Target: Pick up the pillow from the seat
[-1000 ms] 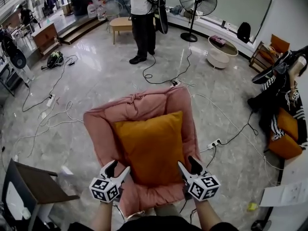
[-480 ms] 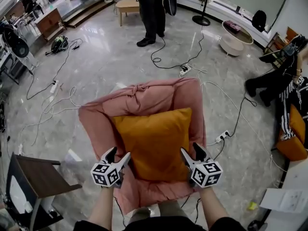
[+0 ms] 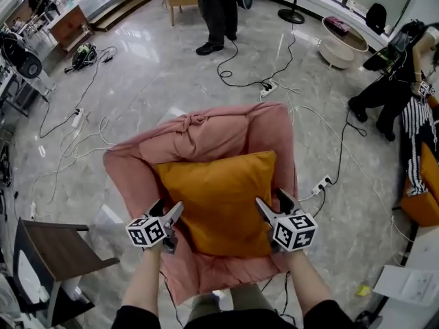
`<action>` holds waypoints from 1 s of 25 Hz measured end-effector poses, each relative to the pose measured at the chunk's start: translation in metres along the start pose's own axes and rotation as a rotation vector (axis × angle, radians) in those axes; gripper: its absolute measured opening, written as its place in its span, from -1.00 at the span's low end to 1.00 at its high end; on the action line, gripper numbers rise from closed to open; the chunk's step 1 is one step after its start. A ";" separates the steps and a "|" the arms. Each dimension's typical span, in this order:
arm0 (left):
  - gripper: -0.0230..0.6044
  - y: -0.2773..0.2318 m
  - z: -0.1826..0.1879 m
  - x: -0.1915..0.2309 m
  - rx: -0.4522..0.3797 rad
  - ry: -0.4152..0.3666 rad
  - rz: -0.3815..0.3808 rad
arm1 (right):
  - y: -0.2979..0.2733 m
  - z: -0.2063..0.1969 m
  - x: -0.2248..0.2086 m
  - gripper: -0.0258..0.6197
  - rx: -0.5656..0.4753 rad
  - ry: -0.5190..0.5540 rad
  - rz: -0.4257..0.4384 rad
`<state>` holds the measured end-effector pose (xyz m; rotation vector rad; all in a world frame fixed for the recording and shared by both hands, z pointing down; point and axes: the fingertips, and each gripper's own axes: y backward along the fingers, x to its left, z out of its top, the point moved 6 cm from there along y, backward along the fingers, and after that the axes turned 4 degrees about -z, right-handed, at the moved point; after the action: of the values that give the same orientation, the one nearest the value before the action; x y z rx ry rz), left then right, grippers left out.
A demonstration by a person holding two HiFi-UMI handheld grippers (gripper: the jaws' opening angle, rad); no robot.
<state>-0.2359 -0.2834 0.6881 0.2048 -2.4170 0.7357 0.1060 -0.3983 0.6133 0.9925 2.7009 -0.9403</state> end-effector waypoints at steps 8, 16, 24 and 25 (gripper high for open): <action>0.28 -0.021 0.007 0.019 -0.020 0.069 -0.073 | -0.029 -0.007 -0.011 -0.02 0.010 -0.063 0.036; 0.28 -0.039 0.006 0.016 -0.001 0.127 -0.166 | -0.038 -0.018 -0.016 -0.13 0.008 -0.149 0.049; -0.04 -0.044 -0.004 -0.003 0.062 0.102 -0.205 | -0.017 -0.043 -0.014 -0.51 0.025 -0.169 -0.009; -0.12 -0.043 -0.005 -0.008 0.077 0.091 -0.206 | -0.014 -0.045 -0.015 -0.52 0.034 -0.163 -0.018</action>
<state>-0.2139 -0.3167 0.7072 0.4349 -2.2423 0.7277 0.1137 -0.3877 0.6613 0.8581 2.5712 -1.0256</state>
